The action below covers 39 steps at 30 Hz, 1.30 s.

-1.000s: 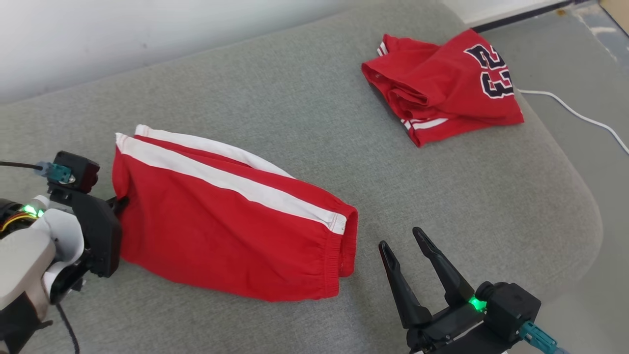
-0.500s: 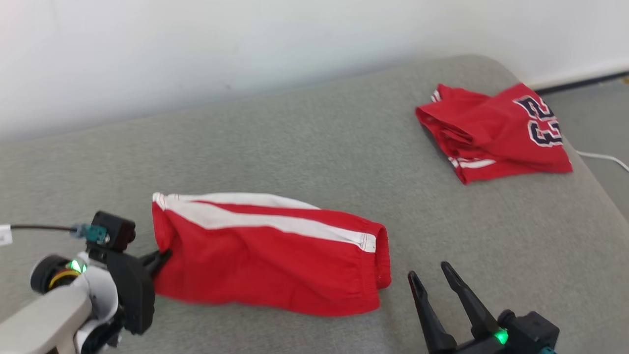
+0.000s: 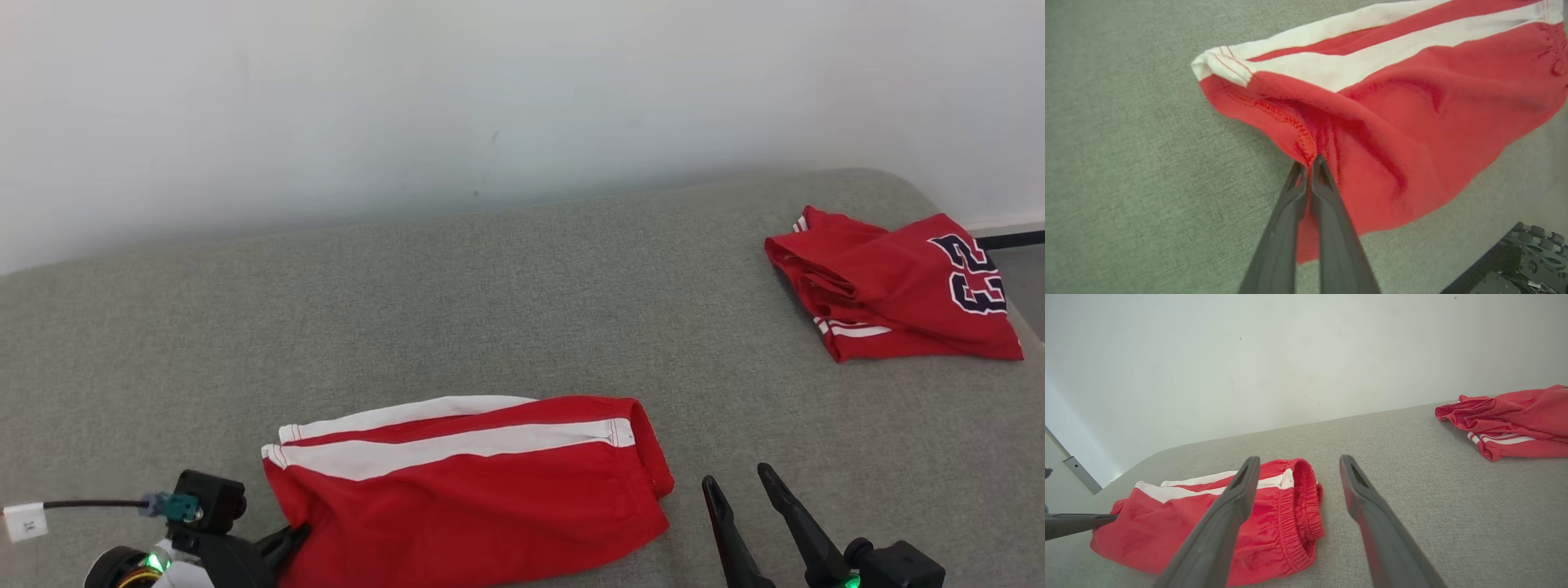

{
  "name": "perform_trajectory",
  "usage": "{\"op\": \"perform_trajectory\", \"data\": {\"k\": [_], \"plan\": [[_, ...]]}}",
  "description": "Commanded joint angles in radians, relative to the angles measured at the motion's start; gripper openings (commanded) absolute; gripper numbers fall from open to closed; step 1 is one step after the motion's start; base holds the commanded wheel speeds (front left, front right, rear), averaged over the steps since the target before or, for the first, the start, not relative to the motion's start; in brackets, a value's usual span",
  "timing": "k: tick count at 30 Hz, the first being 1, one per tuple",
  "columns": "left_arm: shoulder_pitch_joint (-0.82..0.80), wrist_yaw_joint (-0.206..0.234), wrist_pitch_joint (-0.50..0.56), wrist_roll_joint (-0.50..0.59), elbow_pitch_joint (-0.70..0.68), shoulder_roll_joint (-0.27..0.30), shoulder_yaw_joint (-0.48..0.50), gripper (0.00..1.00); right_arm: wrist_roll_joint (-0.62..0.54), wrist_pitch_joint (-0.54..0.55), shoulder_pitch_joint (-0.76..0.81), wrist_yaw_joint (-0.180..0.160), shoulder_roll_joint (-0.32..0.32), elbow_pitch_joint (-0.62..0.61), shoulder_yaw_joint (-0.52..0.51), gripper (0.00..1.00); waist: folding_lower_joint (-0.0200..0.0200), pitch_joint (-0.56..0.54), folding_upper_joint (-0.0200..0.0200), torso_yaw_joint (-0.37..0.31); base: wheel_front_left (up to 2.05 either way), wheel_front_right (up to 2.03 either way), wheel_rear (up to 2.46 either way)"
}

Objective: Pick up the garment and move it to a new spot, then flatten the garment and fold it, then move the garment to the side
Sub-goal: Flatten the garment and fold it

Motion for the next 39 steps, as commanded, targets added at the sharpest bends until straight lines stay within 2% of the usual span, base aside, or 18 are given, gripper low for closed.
{"op": "perform_trajectory", "data": {"k": [1, 2, 3, 10, 13, 18, 22, 26, 29, 35, 39], "plan": [[0.015, 0.013, -0.029, 0.029, 0.002, -0.006, -0.001, 0.00, -0.008, 0.000, 0.009, -0.003, -0.004, 0.001, -0.002, 1.00, 0.0002, -0.004, 0.0000, 0.005, 0.00, 0.00, 0.00], [0.021, 0.019, -0.056, 0.034, 0.004, -0.014, 0.003, 0.45, -0.007, 0.000, 0.007, -0.003, -0.005, 0.003, -0.003, 1.00, 0.0002, -0.004, 0.0000, 0.006, 0.00, 0.00, 0.00], [0.032, 0.028, -0.082, 0.031, 0.010, -0.020, 0.011, 1.00, -0.006, 0.000, 0.004, -0.003, -0.006, 0.005, -0.005, 1.00, 0.0002, -0.004, 0.0000, 0.007, 0.00, 0.00, 0.00], [0.058, 0.067, -0.229, 0.076, 0.052, -0.036, 0.062, 1.00, -0.009, 0.000, -0.011, -0.003, -0.010, 0.004, -0.035, 1.00, 0.0002, -0.014, 0.0000, 0.029, 0.00, 0.00, 0.00], [0.069, 0.091, -0.254, 0.104, 0.057, -0.040, 0.141, 1.00, -0.011, 0.000, -0.019, -0.003, -0.004, -0.001, -0.059, 1.00, 0.0002, -0.020, 0.0000, 0.045, 0.00, 0.00, 0.00], [0.158, 0.138, -0.254, 0.256, -0.035, -0.083, 0.460, 1.00, -0.019, 0.000, -0.034, -0.003, 0.004, -0.004, -0.095, 1.00, 0.0002, -0.025, 0.0000, 0.074, 0.00, 0.00, 0.00], [0.277, 0.159, -0.255, 0.423, -0.132, -0.153, 0.710, 1.00, -0.020, 0.000, -0.043, -0.003, 0.015, 0.001, -0.131, 1.00, 0.0002, -0.028, 0.0000, 0.094, 0.00, 0.00, 0.00], [0.395, 0.135, -0.255, 0.573, -0.205, -0.236, 0.918, 1.00, -0.028, 0.000, -0.048, -0.003, 0.031, 0.011, -0.156, 1.00, 0.0002, -0.031, 0.0000, 0.109, 0.00, 0.00, 0.00], [0.469, 0.115, -0.255, 0.670, -0.250, -0.298, 1.019, 1.00, -0.032, 0.000, -0.044, -0.003, 0.034, 0.020, -0.161, 1.00, 0.0002, -0.036, 0.0000, 0.114, 0.00, 0.00, 0.00], [0.594, 0.066, -0.255, 0.801, -0.325, -0.399, 1.172, 1.00, -0.028, 0.000, -0.039, -0.003, 0.034, 0.033, -0.160, 1.00, 0.0002, -0.045, 0.0000, 0.105, 0.00, 0.00, 0.00], [0.672, 0.038, -0.255, 0.895, -0.368, -0.437, 1.215, 1.00, -0.035, 0.000, -0.025, -0.003, 0.040, 0.039, -0.155, 1.00, 0.0002, -0.048, 0.0000, 0.095, 0.00, 0.00, 0.00]]}}
